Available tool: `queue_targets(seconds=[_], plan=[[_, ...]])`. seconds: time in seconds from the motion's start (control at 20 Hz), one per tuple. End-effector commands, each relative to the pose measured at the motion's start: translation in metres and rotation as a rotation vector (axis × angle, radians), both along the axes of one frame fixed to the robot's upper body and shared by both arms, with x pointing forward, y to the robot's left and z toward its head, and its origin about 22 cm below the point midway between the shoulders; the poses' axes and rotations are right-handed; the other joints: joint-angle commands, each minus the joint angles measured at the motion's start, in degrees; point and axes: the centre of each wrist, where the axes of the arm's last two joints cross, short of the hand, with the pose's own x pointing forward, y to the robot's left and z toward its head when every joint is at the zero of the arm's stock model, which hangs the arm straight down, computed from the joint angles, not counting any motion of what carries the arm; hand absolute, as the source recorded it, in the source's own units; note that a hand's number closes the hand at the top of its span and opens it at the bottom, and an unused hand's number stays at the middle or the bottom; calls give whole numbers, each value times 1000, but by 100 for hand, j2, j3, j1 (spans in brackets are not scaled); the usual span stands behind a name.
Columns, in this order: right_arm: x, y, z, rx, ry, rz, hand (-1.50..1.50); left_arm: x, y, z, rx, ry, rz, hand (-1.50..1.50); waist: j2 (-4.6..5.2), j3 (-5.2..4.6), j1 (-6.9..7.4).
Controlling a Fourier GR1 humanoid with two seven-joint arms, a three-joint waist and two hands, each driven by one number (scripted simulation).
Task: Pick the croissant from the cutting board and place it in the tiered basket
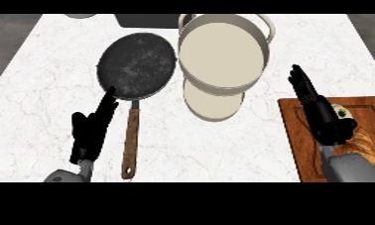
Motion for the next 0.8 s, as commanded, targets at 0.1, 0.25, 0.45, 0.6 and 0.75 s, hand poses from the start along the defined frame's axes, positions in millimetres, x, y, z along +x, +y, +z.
queue_targets(seconds=[0.1, 0.25, 0.45, 0.6, 0.75], plan=[[-10, -81, 49, -118, -190, -440, 150, -16, 37, -6, 60, -16, 123, 0, 0, -4, -371], [-29, -150, 86, -239, -310, -808, 150, -24, 50, -14, 124, 12, 229, 0, -90, -15, -808], [-66, -183, 50, 32, -179, -1405, -150, -39, 48, -22, 79, 49, 253, 0, -88, 3, -1045], [-102, -185, 54, 7, -306, -1552, -150, -48, 30, -25, 59, 24, 223, 0, -32, 3, -767], [-143, -150, 67, 3, -322, -1483, -150, -48, 30, -20, 82, 13, 194, 0, 17, -6, -548]])
